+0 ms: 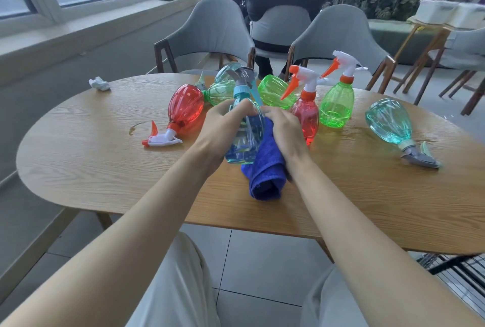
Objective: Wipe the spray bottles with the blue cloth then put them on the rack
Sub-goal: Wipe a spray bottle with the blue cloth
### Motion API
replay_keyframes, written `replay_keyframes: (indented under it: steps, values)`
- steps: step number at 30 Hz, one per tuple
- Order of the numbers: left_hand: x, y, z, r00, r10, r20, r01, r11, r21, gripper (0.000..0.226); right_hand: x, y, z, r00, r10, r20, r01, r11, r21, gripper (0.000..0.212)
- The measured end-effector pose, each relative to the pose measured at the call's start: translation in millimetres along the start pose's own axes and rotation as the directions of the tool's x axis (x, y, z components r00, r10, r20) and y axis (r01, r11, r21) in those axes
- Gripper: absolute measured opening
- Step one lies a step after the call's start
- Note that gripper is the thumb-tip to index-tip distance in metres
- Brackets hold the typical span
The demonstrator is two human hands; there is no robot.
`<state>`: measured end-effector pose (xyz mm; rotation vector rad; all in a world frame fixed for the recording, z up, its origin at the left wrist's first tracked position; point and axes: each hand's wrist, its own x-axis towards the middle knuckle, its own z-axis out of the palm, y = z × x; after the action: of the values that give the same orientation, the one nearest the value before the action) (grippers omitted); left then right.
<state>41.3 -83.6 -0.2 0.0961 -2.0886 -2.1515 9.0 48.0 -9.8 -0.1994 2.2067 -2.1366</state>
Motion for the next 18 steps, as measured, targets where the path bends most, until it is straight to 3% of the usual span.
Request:
replay_keyframes:
  steps: [4,10,14,18]
  values:
    - [4,-1,2,0.996,0.007,-0.088,-0.004,0.999,0.042,0.033,-2,0,1,1.0,-0.027,-0.006,0.026,0.999,-0.044,0.022]
    - [6,-11,4,0.989,0.027,-0.148,-0.012,0.995,0.102,0.021,-7,2,2,1.0,0.004,0.021,0.0,0.979,-0.203,0.032]
    - [8,-9,2,0.98,0.018,-0.196,-0.003,0.997,0.076,0.05,-16,10,-2,0.969,-0.201,-0.147,0.173,0.968,-0.183,0.024]
    - [6,-8,2,0.984,0.007,-0.18,-0.007,1.0,0.004,0.048,-14,7,3,0.918,-0.379,-0.116,0.35,0.913,-0.211,0.024]
